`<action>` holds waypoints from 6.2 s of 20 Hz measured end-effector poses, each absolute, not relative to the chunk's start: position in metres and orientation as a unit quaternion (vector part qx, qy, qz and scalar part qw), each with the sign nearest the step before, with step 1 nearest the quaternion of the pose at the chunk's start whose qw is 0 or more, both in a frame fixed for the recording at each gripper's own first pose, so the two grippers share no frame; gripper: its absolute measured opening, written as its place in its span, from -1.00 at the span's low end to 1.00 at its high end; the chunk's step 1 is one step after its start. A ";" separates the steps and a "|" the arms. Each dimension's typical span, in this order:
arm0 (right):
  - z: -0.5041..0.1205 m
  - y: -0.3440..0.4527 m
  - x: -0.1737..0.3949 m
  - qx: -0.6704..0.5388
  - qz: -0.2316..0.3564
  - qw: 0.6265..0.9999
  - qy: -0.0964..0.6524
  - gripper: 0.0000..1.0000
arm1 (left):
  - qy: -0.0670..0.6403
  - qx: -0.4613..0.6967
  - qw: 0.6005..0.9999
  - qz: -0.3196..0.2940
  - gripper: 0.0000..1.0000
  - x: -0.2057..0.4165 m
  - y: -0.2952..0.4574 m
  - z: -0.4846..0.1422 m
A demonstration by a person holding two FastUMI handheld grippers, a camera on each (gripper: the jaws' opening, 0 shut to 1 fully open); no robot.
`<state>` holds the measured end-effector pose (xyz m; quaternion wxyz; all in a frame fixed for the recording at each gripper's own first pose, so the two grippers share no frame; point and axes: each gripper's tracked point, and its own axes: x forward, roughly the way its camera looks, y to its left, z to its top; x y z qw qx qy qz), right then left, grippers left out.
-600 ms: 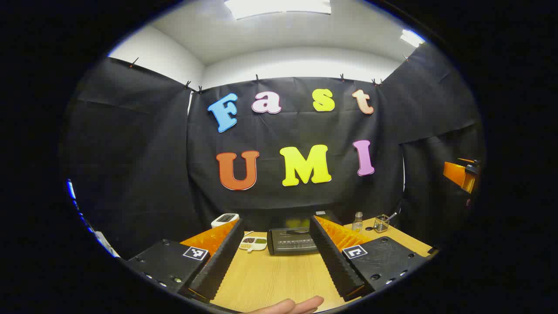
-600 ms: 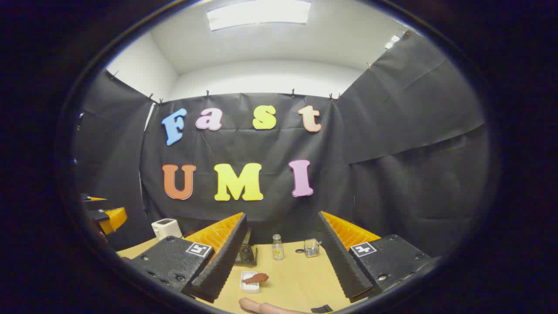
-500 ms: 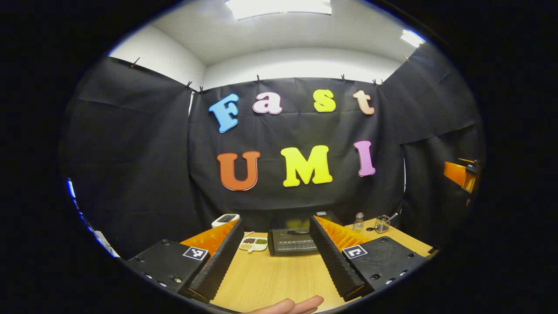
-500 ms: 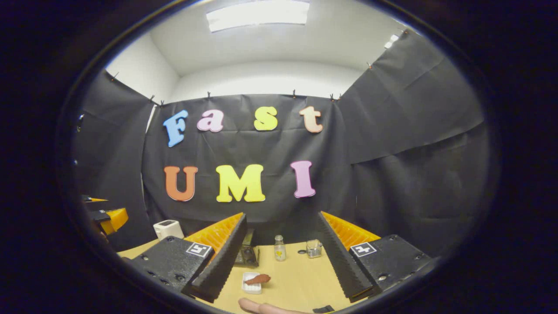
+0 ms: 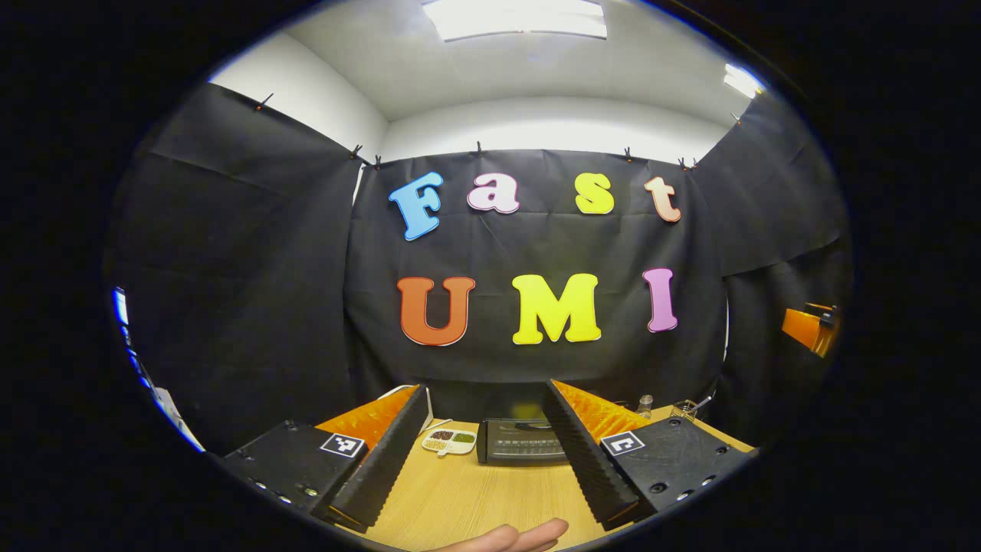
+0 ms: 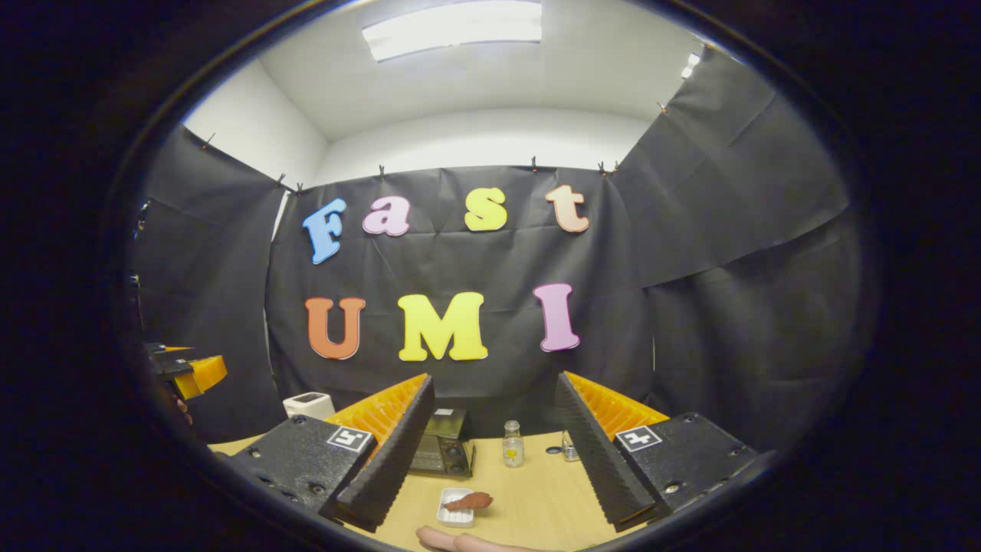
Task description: Open the electric oven with the left hand, put the food in, and close the electric oven.
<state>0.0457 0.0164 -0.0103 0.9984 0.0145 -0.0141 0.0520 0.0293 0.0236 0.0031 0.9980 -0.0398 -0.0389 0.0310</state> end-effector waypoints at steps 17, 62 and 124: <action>-0.048 -0.016 0.154 -0.019 0.027 0.999 0.007 1.00 | 0.087 -0.098 0.989 -0.076 0.92 0.262 -0.050 -0.096; -0.087 -0.052 0.124 -0.034 0.008 0.998 0.060 1.00 | 0.348 -0.019 0.933 -0.095 0.94 0.251 -0.113 -0.368; -0.335 0.125 0.148 -0.009 0.206 0.898 0.389 -0.80 | 0.071 -0.027 0.996 -0.037 0.92 0.078 0.025 -0.162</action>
